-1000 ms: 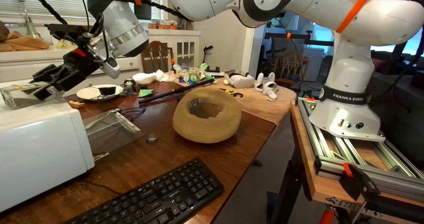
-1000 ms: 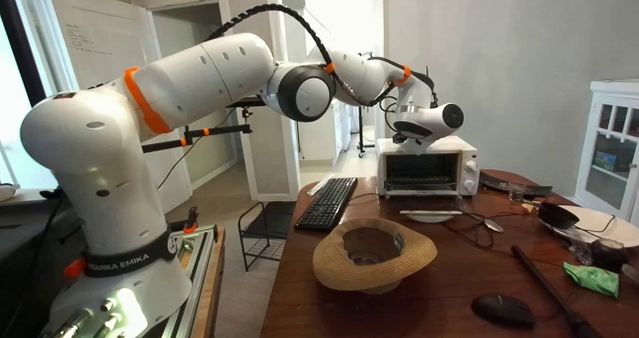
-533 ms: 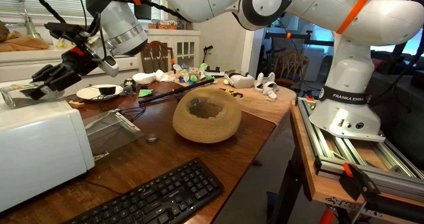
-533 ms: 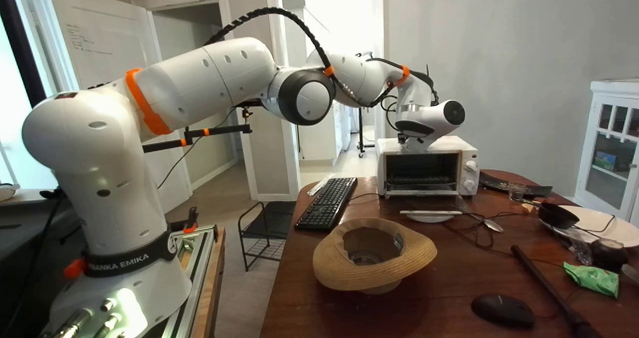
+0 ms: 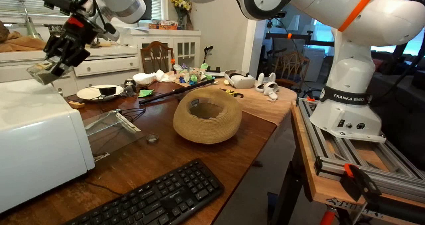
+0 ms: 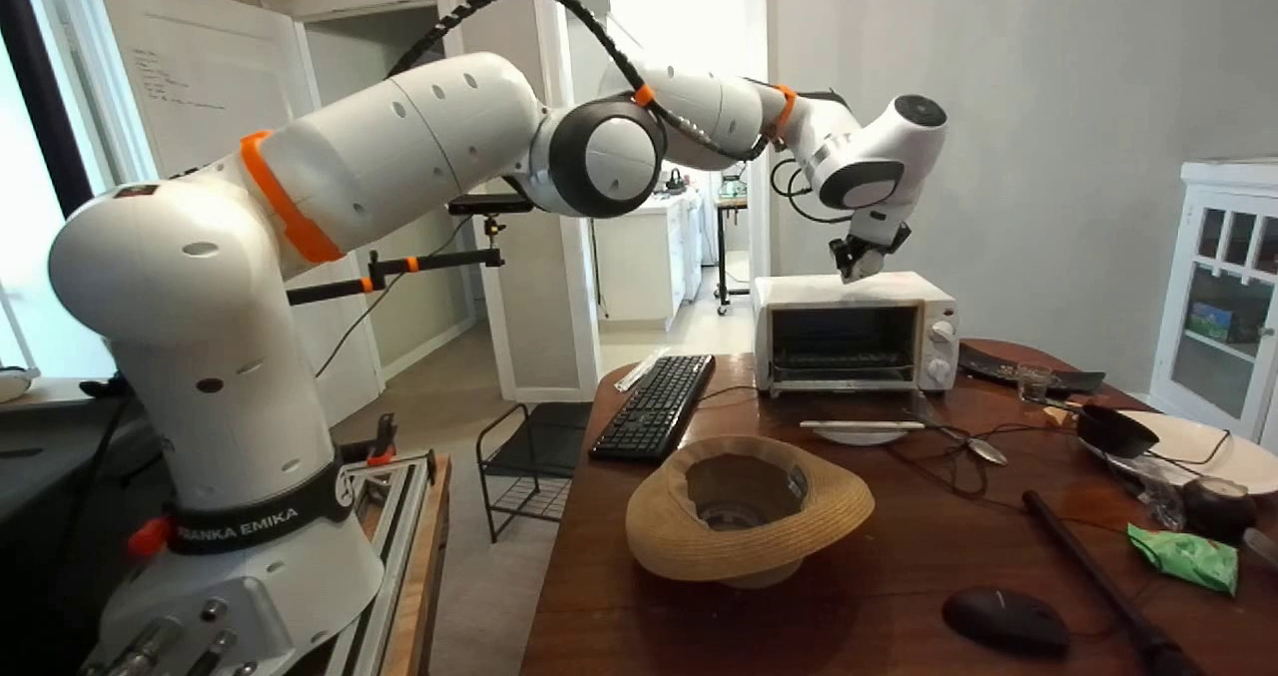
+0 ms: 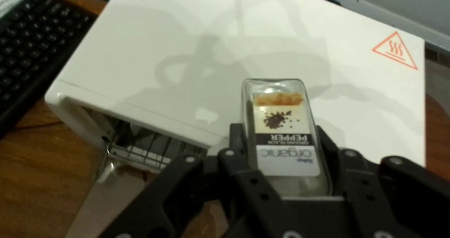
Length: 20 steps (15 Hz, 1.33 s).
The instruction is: Remove the bottle from the top of the oven grill
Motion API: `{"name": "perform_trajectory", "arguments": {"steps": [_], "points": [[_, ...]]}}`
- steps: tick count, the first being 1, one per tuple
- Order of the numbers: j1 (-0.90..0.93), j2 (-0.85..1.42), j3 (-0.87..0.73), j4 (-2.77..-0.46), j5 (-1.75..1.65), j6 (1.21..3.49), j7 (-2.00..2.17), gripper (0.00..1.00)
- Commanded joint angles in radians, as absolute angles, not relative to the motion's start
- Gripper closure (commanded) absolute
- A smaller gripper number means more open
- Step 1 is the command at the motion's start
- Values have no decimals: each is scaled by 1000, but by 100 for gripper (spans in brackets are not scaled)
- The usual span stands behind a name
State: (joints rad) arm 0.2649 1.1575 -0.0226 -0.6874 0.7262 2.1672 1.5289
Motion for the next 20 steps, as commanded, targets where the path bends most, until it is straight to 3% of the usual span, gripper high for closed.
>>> {"name": "perform_trajectory", "arguments": {"steps": [1,10,20], "points": [[282,1102,-126,-658,557,2095,1632,76],[305,1032,-356,-656,277,1767,1683,76],[351,1170,-460,-669,59,1478,1649,76]]}}
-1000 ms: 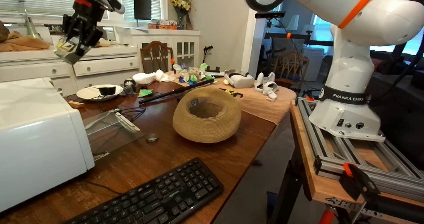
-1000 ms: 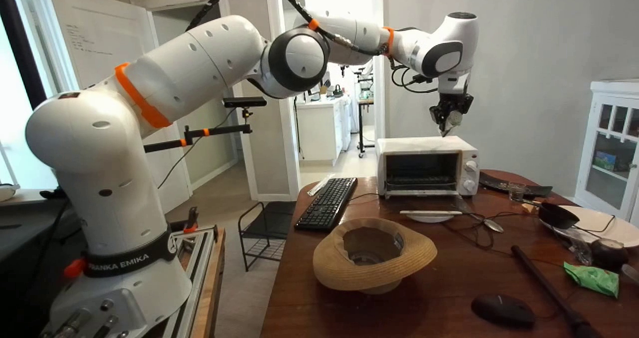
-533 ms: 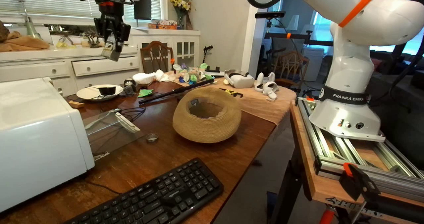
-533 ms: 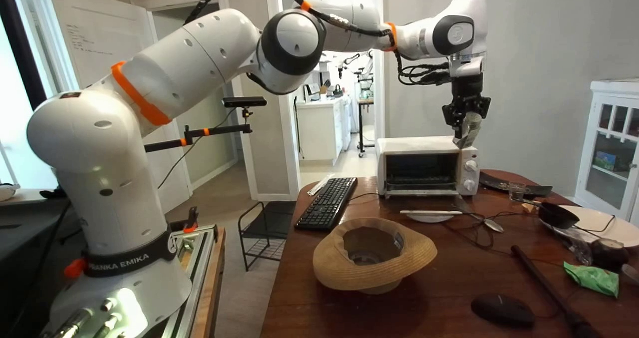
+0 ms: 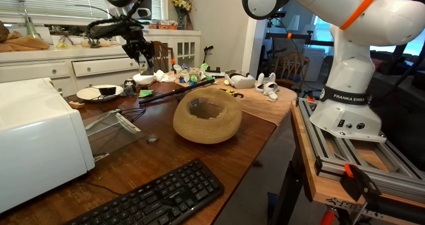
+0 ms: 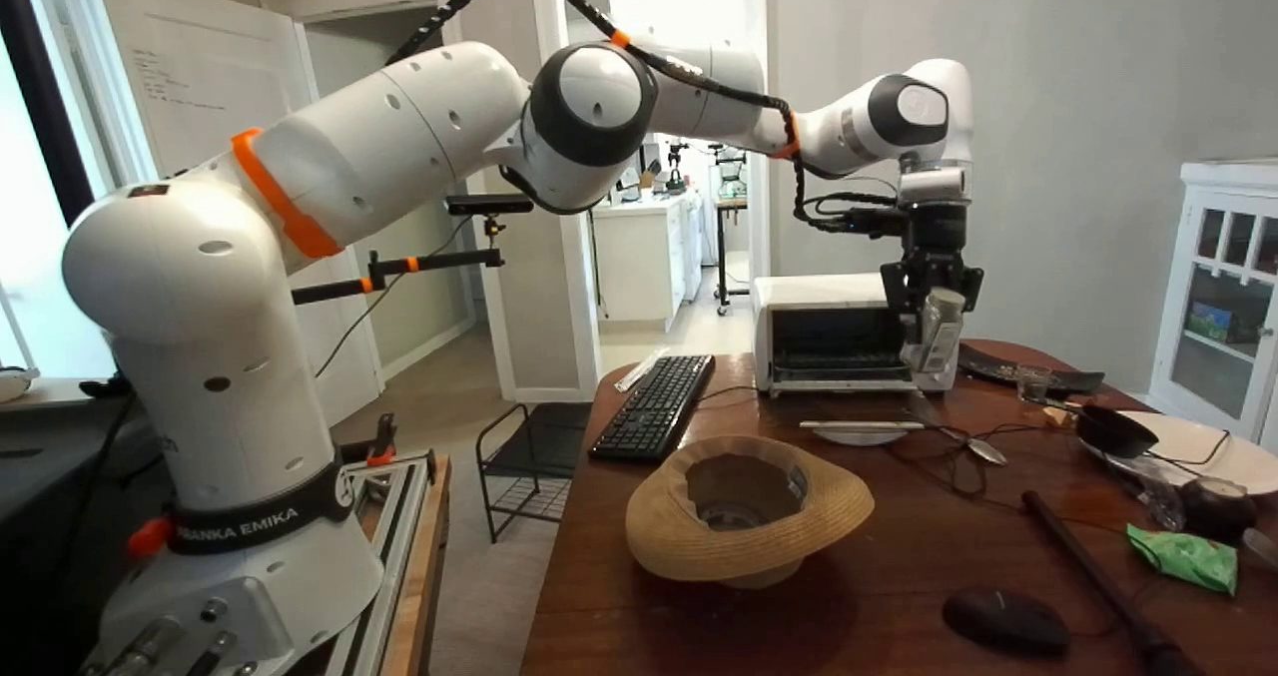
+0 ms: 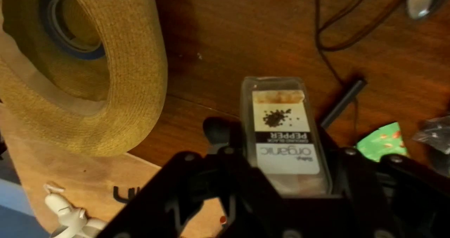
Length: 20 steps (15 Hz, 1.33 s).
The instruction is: Remove the bottle from the top of the oven grill
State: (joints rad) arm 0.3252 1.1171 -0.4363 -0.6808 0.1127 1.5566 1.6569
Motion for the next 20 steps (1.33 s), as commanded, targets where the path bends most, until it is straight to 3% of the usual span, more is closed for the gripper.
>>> {"name": "perform_trajectory", "arguments": {"steps": [1,12,20], "points": [[357,1191,-460,-665,42,1448,1638,76],[360,1335,-428,-627,72,1495,1666,76],[354,1366,-421,-627,121,1866,1800,76]]}}
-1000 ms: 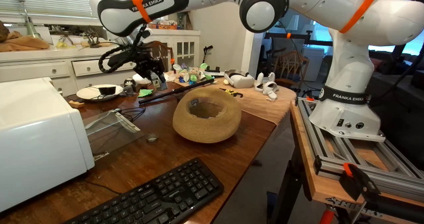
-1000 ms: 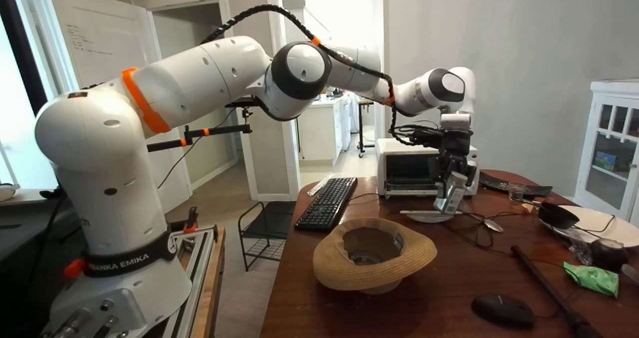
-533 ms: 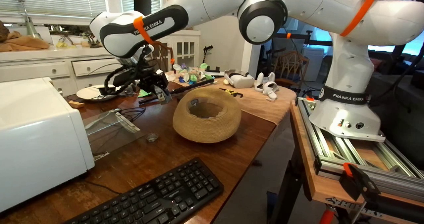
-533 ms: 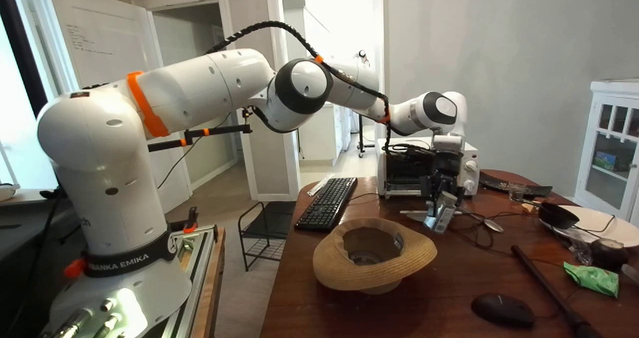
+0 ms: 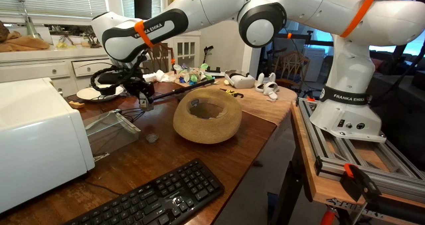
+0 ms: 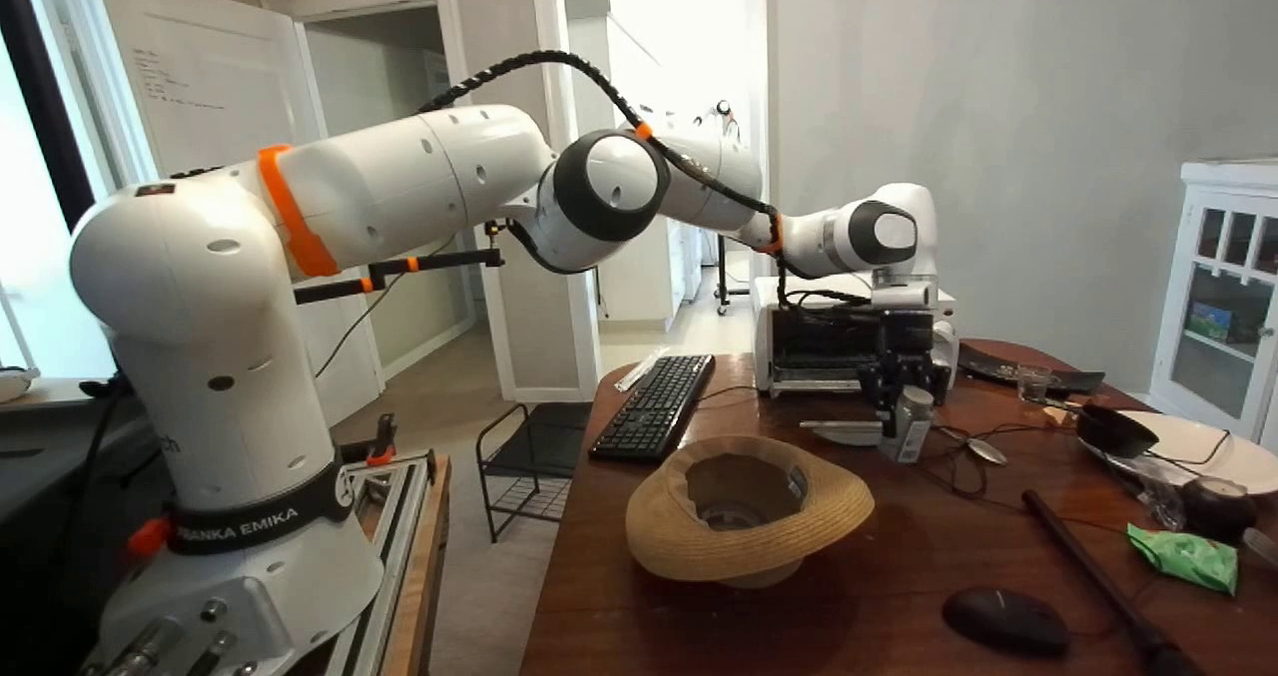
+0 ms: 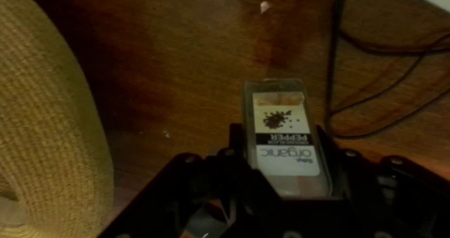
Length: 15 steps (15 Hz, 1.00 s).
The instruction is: Remove the bottle from the top of the oven grill
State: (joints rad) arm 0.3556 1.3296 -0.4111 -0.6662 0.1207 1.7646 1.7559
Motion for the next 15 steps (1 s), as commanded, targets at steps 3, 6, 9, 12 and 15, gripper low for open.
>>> {"name": "perform_trajectory", "arguments": {"steps": [3,6,9,12,15], "points": [[366,1378,-447,-633,91,1977,1809,76],[379,1393,-480,-633,51,2044,1809,76],[391,1401,-505,-636,21,2052,1801,76],[397,1411,-517,-638,8,2046,1795,76],[391,1410,-501,-640,25,2003,1781,76]]}}
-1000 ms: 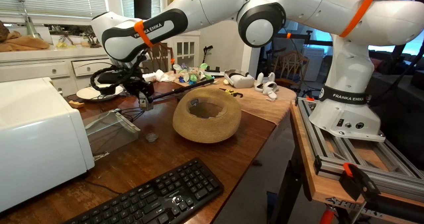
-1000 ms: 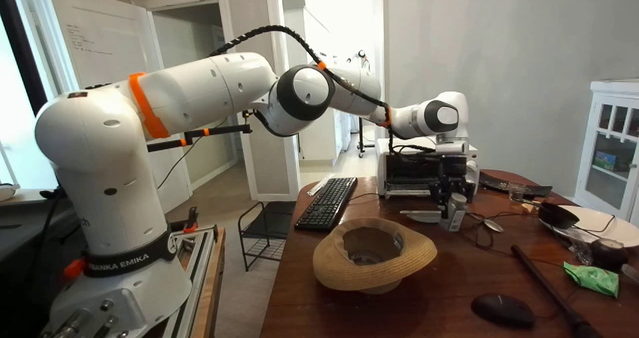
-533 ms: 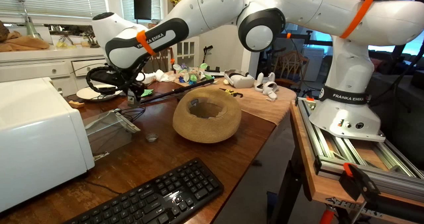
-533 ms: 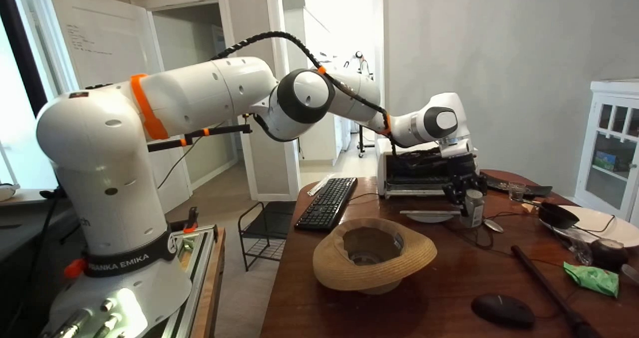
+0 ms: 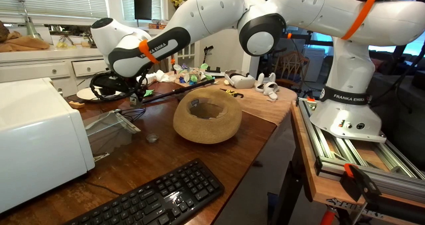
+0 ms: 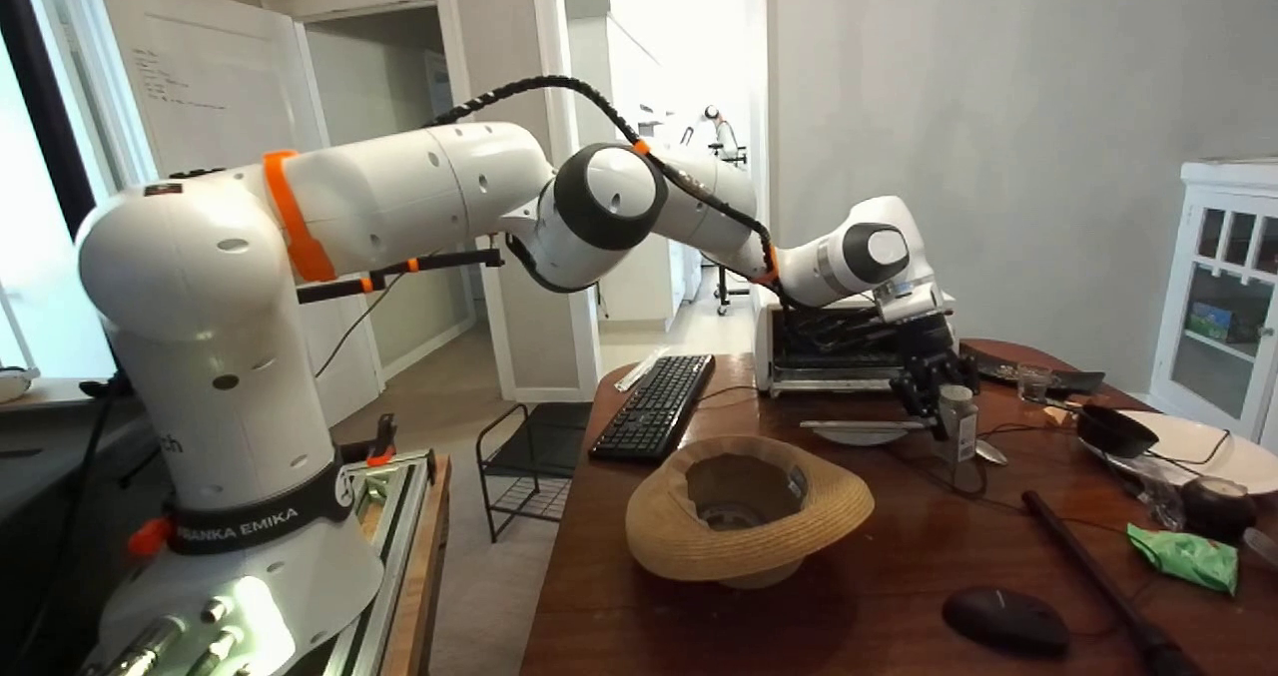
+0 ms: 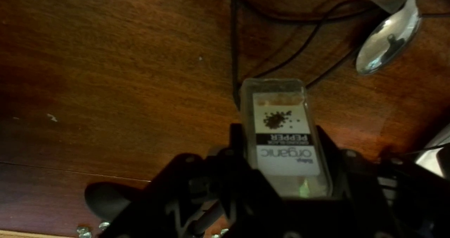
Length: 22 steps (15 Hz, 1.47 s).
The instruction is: Remove the bottle from the top of the oven grill
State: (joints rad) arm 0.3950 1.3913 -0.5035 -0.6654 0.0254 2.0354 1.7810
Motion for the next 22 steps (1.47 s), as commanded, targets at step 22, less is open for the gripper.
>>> {"name": "perform_trajectory", "arguments": {"steps": [22], "points": [[383,1458,-530,-597,23,1990,1866,76]]}}
